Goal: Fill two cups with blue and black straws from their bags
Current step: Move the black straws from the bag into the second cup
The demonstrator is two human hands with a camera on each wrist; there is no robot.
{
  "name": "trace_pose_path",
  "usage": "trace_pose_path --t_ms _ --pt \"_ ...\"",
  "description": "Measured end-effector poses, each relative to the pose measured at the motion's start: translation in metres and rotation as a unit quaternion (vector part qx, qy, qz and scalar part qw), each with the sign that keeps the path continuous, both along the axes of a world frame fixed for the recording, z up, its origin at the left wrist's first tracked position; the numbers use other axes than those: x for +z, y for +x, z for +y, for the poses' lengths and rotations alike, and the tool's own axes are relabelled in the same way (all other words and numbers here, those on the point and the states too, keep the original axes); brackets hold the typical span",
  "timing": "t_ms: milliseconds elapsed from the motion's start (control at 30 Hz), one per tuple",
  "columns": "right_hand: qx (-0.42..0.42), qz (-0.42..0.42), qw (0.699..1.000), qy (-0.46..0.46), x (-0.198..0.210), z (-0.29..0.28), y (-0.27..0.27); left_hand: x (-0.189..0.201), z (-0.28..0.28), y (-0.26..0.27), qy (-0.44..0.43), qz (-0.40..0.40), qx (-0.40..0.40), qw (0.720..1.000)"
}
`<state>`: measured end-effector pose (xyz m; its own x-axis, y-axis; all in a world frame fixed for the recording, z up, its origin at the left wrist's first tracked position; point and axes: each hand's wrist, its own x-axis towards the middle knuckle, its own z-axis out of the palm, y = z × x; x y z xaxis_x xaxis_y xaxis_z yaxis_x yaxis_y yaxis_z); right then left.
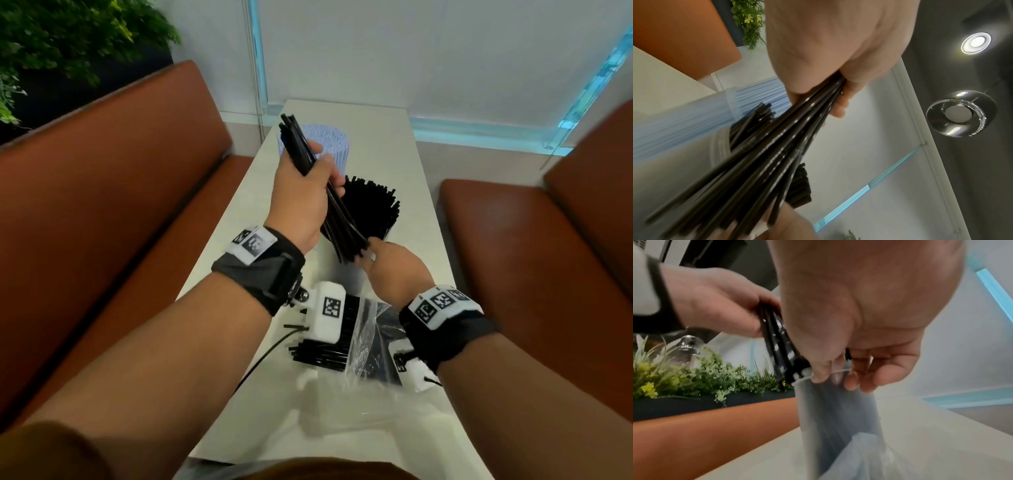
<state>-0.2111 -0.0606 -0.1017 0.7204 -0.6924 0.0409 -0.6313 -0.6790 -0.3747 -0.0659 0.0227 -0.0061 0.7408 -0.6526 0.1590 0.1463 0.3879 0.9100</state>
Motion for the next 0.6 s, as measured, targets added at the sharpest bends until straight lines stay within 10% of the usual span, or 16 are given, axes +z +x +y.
trace_pose_path --t_ms 600 --pt "-0.027 0.039 0.999 0.008 -0.004 0.001 0.003 -0.008 -0.029 0.005 -0.01 -0.093 0.09 0.992"
